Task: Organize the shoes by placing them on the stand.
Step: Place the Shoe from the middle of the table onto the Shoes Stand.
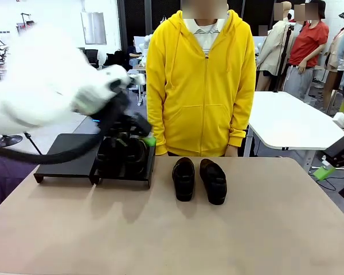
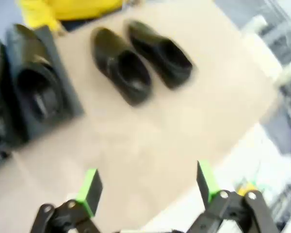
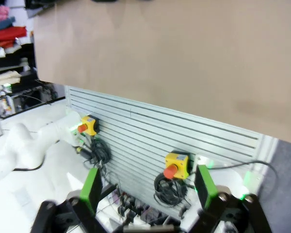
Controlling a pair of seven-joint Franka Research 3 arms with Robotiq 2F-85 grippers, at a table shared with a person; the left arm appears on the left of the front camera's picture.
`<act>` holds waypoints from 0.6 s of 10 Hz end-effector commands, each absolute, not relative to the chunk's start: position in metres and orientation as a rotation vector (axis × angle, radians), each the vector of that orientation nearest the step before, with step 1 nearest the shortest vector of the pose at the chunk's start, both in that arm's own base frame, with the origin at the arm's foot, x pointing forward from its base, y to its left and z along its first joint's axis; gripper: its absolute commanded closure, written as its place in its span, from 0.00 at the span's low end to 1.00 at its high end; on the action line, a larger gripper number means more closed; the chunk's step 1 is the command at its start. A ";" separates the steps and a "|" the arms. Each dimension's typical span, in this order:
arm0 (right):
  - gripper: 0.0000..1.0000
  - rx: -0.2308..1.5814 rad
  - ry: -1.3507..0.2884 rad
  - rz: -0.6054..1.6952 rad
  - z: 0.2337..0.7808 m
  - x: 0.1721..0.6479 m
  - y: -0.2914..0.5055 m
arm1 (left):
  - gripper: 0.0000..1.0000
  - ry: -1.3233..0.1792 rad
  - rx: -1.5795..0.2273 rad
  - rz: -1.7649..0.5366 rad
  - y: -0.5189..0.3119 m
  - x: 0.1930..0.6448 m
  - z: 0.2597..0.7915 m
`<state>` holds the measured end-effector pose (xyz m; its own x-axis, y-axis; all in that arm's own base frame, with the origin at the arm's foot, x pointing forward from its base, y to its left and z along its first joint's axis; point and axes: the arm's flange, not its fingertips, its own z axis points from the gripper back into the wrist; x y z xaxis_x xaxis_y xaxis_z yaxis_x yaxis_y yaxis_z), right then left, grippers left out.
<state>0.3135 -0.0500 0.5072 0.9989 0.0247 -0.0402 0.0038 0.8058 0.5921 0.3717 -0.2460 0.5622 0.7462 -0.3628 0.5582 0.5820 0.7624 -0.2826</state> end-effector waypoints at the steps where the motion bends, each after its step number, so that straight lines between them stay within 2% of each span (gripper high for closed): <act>1: 0.00 0.632 0.048 0.011 0.512 0.314 -0.052 | 0.00 -0.308 -0.476 -0.557 -0.125 0.321 0.579; 3: 0.00 0.632 0.048 0.011 0.512 0.314 -0.052 | 0.00 -0.143 -0.466 -0.438 -0.078 0.286 0.565; 4: 0.00 0.632 0.048 0.011 0.512 0.314 -0.052 | 0.00 -0.123 -0.487 -0.374 -0.049 0.277 0.556; 6: 0.00 0.632 0.048 0.011 0.512 0.314 -0.052 | 0.00 -0.221 -0.547 -0.323 -0.004 0.266 0.528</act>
